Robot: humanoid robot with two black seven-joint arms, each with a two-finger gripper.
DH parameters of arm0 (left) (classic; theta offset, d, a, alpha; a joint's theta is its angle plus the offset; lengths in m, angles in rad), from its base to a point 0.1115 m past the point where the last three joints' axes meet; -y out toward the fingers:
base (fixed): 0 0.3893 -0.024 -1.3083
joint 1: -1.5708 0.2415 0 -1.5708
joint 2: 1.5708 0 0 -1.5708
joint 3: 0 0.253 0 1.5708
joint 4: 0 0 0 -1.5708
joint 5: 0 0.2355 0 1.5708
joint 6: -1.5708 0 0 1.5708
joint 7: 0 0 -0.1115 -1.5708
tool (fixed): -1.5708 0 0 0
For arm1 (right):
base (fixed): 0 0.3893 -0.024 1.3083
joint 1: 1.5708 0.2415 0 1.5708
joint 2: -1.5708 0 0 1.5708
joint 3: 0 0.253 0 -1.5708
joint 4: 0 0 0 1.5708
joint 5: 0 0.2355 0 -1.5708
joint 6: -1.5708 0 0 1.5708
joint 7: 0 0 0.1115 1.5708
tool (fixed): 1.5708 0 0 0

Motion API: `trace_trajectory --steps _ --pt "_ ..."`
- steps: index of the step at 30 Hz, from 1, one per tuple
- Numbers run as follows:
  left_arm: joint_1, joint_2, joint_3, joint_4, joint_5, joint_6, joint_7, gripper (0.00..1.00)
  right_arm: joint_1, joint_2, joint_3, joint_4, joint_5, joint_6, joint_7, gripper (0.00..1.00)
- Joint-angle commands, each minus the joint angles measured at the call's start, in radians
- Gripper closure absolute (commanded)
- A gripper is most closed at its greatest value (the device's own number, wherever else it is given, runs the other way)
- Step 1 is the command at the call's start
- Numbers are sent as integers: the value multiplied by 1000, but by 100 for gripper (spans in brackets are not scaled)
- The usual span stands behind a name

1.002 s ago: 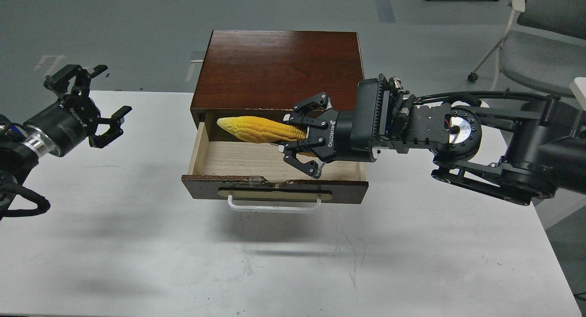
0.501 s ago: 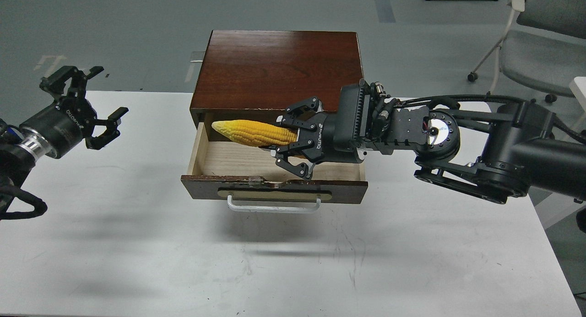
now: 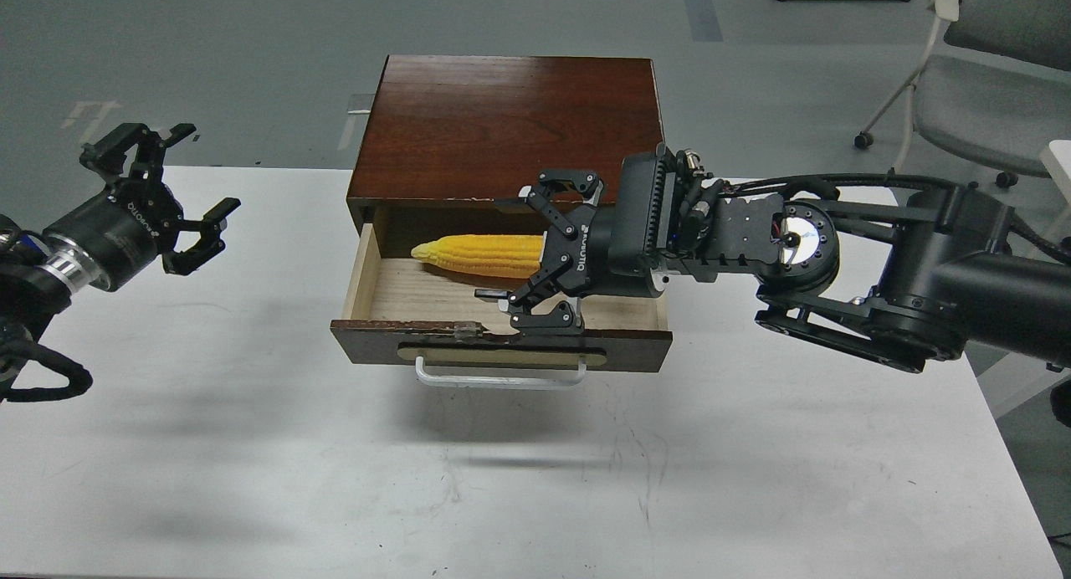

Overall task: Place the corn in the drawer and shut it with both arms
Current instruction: 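Lower the corn into the drawer and open the right gripper, then raise the right gripper away from the drawer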

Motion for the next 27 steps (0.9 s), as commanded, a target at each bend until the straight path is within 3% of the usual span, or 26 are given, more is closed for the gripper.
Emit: trace_trajectory --steps 1,4,8,10,14,16,20,22,26,27 --pt "0 1 0 0 1 0 0 2 4 28 65 7 57 3 -13 3" --pt "0 3 -5 0 0 0 -3 2 15 52 138 10 222 14 -59 3" --pt "0 6 -8 8 0 0 -26 2 84 49 228 30 625 93 -183 3" --pt "0 7 -8 9 0 0 -38 2 98 48 263 32 780 121 -223 3" --pt "-3 9 -8 11 6 0 -73 2 98 -1 432 20 1282 184 -405 3" --pt "-5 11 -8 11 9 0 -84 2 92 -41 481 9 1437 190 -442 3" --pt "-8 12 -10 12 58 36 -122 2 41 -106 567 -64 1631 199 -444 3" --pt "-14 12 -10 11 177 109 -215 2 -38 -132 660 -156 1750 219 -440 0" --pt "-17 12 -13 8 354 150 -217 2 -146 -176 794 -301 1865 288 -409 0" --pt "-17 12 -13 8 384 156 -217 2 -204 -185 840 -345 1913 352 -385 0"
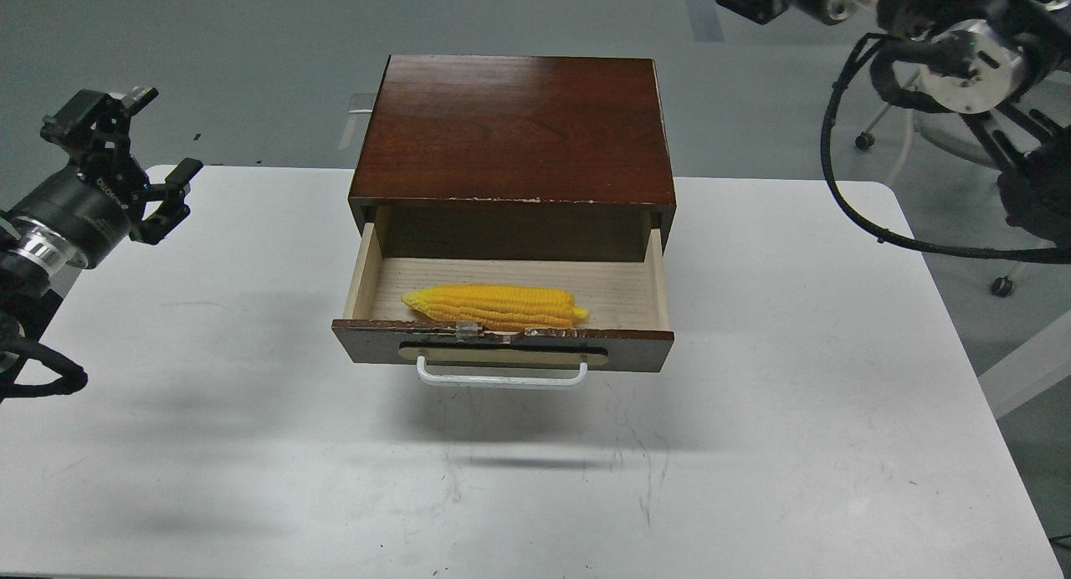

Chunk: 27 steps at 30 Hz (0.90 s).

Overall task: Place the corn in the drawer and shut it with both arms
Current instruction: 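Raise the right gripper away from the drawer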

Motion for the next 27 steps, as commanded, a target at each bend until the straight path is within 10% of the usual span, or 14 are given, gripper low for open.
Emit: trace_trajectory --steps 1,8,15,19,23,27 --pt "-4 -2 -4 -2 111 35 -6 2 -171 -36 164 -140 137 163 74 0" --pt "-42 1 1 -10 166 110 -6 2 -474 6 376 -177 141 248 128 0" --pt "-149 128 -1 -143 670 518 -6 2 -576 31 442 -179 138 248 128 0" --pt "-200 223 2 -266 675 379 -6 2 -576 30 442 -179 136 248 128 0" --pt "-287 252 -5 -339 666 -31 -6 2 -576 30 441 -177 133 249 128 0" --pt "-289 304 -18 -450 591 -131 -6 6 -576 27 438 -176 132 249 127 0"
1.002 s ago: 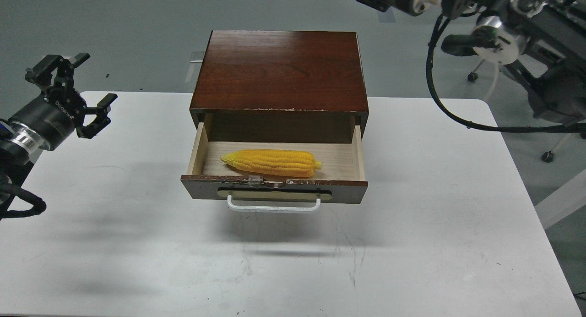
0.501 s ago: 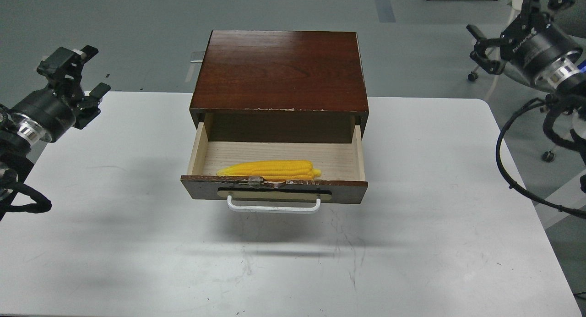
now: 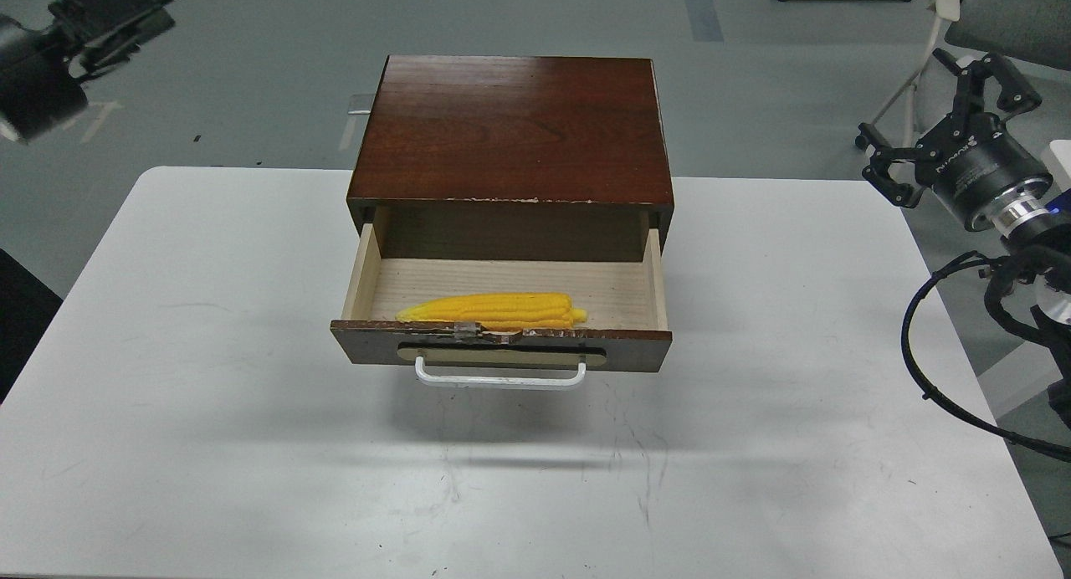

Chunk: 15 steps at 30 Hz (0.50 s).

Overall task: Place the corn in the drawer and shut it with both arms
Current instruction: 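Raise the right gripper away from the drawer, then bring the left gripper down to the front of the drawer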

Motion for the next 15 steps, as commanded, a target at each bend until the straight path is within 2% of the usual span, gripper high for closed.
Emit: trace_trajectory --steps 1,2,3,4,5,7,8,15 --pt "-2 54 0 -109 -45 -63 0 17 0 -6 -6 1 -1 -1 -2 0" --pt "1 68 0 -147 -25 -63 0 30 -1 -11 -9 1 -1 -1 -2 0" --pt "1 68 0 -147 -25 -63 0 30 -1 -11 -9 1 -1 -1 -2 0" --pt "1 78 0 -181 16 -63 0 40 -3 -15 -15 -1 -1 -1 -2 0" --pt "1 85 -2 -199 62 -63 0 64 -6 -29 -27 -2 -1 -1 -2 0" --pt "1 74 -3 -210 142 -63 0 91 -8 -52 -64 -1 0 -1 1 0" --pt "1 69 -3 -221 195 -63 0 99 -8 -57 -82 -1 0 -1 1 0" --pt "4 69 23 -290 269 -63 0 100 -6 -57 -93 2 0 -1 1 0"
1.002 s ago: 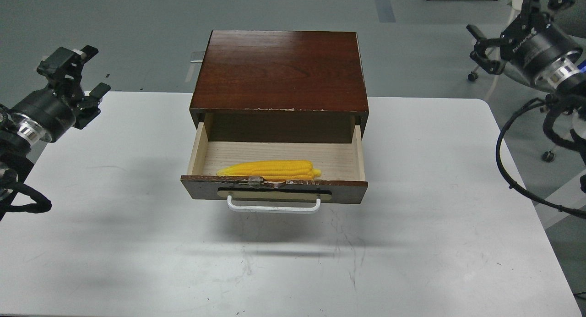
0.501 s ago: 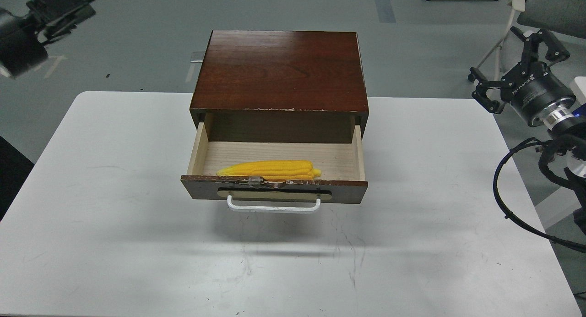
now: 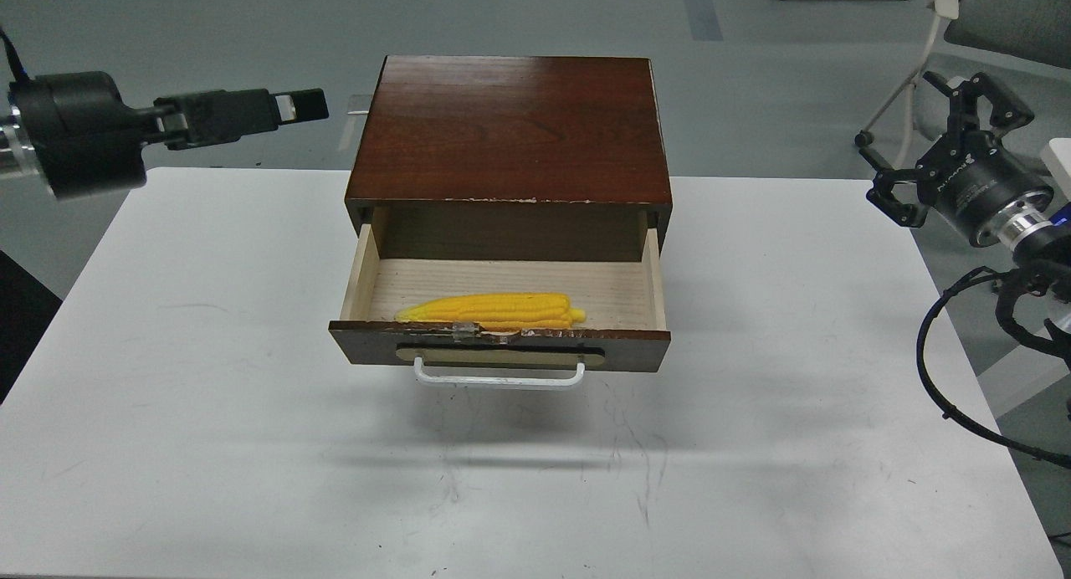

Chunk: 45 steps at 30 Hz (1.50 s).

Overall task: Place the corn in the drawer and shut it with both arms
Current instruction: 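Bring the left gripper down to the front of the drawer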

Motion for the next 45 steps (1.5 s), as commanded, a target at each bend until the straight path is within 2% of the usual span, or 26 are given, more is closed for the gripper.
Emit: trace_trajectory --steps 1,4,8,15,28,34,45 --pt "3 -5 33 -23 22 0 0 100 1 0 -6 2 -1 0 -1 0" --pt "3 4 85 -46 16 0 0 100 1 0 -11 1 0 0 -1 0" --pt "1 31 85 -67 -8 0 0 100 1 0 -26 -1 -1 0 -1 0" --pt "9 91 105 -184 -44 0 0 100 1 0 -46 -2 -1 0 -1 0" --pt "24 41 292 -191 -36 0 0 100 1 -14 -94 -5 -1 -3 1 0" --pt "32 16 323 -191 -34 0 0 93 1 -17 -95 -13 -9 -3 1 0" --pt "202 -39 329 -191 -13 0 0 93 7 -16 -121 -40 -9 -3 1 0"
